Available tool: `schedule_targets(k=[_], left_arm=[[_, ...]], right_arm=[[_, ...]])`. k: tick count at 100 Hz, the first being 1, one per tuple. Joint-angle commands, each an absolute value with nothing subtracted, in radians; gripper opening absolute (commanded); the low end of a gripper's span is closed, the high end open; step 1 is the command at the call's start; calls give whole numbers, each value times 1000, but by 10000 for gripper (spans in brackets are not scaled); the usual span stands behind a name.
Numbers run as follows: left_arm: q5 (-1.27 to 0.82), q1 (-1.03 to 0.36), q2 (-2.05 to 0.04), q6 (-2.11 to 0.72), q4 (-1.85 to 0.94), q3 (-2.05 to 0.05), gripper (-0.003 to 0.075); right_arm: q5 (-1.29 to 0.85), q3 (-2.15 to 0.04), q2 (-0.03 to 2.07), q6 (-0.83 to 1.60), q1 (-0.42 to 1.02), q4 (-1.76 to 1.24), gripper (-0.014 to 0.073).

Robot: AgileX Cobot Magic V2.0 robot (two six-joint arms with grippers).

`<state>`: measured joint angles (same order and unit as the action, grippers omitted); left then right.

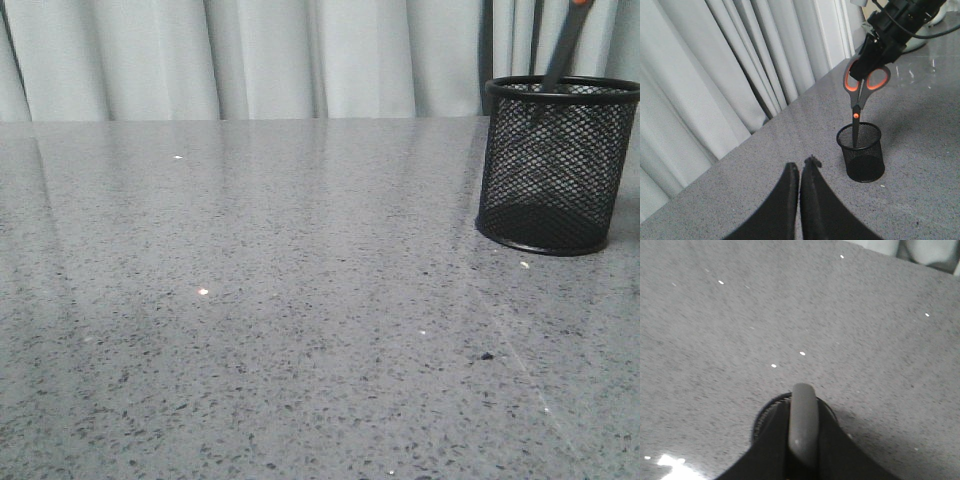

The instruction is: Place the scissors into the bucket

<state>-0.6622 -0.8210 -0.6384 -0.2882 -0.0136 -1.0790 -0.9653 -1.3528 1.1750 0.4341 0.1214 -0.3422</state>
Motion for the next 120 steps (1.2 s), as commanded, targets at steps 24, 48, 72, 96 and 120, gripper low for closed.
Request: schedule_targets(k=[24,48,72,96,120], left_arm=[[-551,-820,-577,-270,-45,-1028,-20],[-539,-820,-577,-270,-45,-1028,-20],[-539,-820,-577,-270,-45,-1026,-20],[-537,-820,-577,-270,-45,-1026,-20],[-411,-820,-574,-246,-26,-996,-20]], right_arm=[[-828,-1389,1258,445,115,-311,-74],[-817,-1389,1340,445,115,-321,-73],[-812,-1389,1354,445,117,-376,23],[-771,-1389,1348,445,117,-376,360],[-620,-1391,1279,445,117,-373,438]])
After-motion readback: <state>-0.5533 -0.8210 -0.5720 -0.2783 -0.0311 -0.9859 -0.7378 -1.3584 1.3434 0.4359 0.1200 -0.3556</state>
